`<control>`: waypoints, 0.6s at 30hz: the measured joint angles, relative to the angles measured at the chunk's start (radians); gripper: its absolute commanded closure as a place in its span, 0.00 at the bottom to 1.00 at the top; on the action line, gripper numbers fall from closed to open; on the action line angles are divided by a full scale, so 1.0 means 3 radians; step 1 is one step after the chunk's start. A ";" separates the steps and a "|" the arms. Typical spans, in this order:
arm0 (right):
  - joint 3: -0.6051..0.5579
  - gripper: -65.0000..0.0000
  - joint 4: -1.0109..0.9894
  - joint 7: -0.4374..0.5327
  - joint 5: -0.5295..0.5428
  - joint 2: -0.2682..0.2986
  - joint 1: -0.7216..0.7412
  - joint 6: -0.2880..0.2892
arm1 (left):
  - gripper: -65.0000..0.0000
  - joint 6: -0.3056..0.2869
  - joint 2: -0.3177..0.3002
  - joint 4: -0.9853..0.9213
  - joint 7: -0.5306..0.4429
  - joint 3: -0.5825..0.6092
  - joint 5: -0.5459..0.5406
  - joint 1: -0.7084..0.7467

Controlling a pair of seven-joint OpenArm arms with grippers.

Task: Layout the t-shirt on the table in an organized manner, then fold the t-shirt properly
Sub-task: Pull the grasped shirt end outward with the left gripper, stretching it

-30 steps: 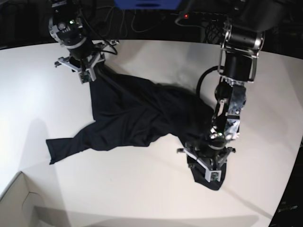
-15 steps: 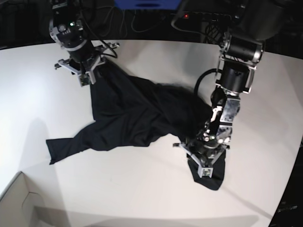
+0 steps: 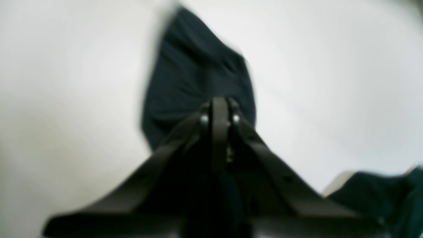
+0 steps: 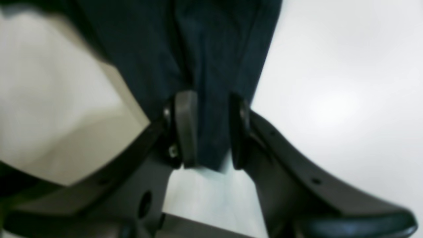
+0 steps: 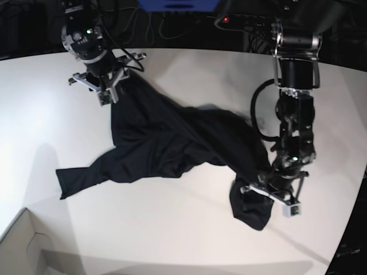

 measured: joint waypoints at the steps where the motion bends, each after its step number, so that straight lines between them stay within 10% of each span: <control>1: 0.0001 0.73 0.0000 0.0001 0.0000 -0.0003 0.0003 -0.0001 | 0.99 -0.0001 0.0006 0.0165 0.0072 -0.0117 0.0008 0.0053; 10: 0.0000 0.73 -0.0093 0.0032 0.0005 0.0008 0.0116 0.0000 | 0.99 -0.0020 0.0031 0.1667 0.0367 -0.1036 -0.0398 0.1044; 18: -0.0008 0.73 -0.0296 0.0015 0.0010 -0.0118 0.0123 -0.0001 | 1.00 -0.0013 0.0032 0.1288 0.0337 -0.1809 -0.1228 0.1783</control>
